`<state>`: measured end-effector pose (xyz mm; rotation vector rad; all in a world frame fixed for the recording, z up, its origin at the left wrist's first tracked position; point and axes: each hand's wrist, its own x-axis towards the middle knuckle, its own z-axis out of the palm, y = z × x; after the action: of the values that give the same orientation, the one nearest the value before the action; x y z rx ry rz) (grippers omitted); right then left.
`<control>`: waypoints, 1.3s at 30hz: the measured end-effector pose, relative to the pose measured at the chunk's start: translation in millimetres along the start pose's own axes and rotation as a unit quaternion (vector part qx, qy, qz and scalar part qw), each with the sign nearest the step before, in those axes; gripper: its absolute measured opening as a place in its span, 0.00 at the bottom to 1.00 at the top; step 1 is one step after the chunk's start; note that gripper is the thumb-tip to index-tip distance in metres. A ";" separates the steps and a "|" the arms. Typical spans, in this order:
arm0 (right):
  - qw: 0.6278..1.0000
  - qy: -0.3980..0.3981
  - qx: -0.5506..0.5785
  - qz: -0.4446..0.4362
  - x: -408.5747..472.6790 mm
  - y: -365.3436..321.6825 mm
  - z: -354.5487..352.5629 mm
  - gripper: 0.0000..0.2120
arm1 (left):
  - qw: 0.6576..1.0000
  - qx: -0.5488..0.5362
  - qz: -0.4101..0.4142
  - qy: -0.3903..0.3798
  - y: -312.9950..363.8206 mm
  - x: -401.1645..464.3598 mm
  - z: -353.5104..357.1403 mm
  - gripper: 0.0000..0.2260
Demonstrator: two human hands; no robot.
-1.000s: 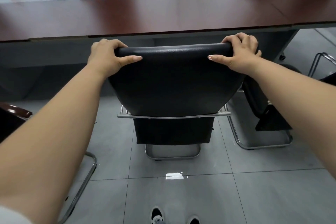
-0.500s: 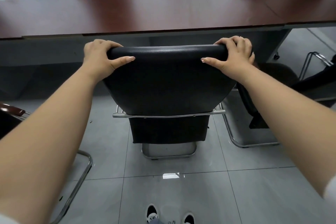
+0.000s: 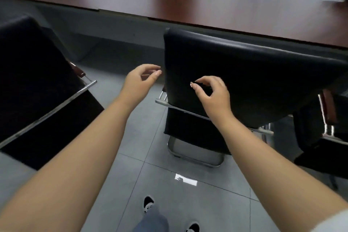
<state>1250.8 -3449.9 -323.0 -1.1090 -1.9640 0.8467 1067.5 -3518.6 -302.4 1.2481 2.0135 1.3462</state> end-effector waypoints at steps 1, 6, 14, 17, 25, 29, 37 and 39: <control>0.999 -0.042 0.030 0.016 0.1 -6.4 13.3 0.06 | 1.000 -0.008 -0.019 -0.004 -6.5 -2.7 -8.7 0.05; 0.976 -0.178 0.107 0.059 12.5 -37.8 79.0 0.03 | 0.994 -0.039 -0.097 0.028 -37.4 -0.4 -60.6 0.04; 0.951 -0.276 0.104 0.095 57.1 -88.4 214.7 0.09 | 0.984 -0.046 -0.169 0.039 -112.2 40.4 -145.4 0.09; 0.942 -0.298 0.096 0.118 75.5 -96.5 257.4 0.11 | 0.977 -0.056 -0.204 0.034 -141.3 60.4 -166.6 0.09; 0.928 -0.323 0.091 0.165 120.1 -95.3 316.8 0.11 | 0.957 -0.085 -0.276 0.013 -185.6 108.9 -180.8 0.06; 0.915 -0.353 0.089 0.174 163.2 -83.8 348.6 0.11 | 0.951 -0.078 -0.299 0.015 -202.4 149.9 -178.4 0.09; 0.896 -0.381 0.087 0.210 253.9 -67.5 398.1 0.12 | 0.925 -0.094 -0.364 0.060 -224.8 231.2 -177.1 0.12; 0.888 -0.395 0.090 0.220 269.3 -64.8 409.7 0.12 | 0.920 -0.090 -0.375 0.062 -233.4 248.0 -178.2 0.11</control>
<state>784.0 -3315.9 -416.2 -1.2282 -2.2004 1.9294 705.2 -3430.3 -395.9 0.2376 2.0629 1.1821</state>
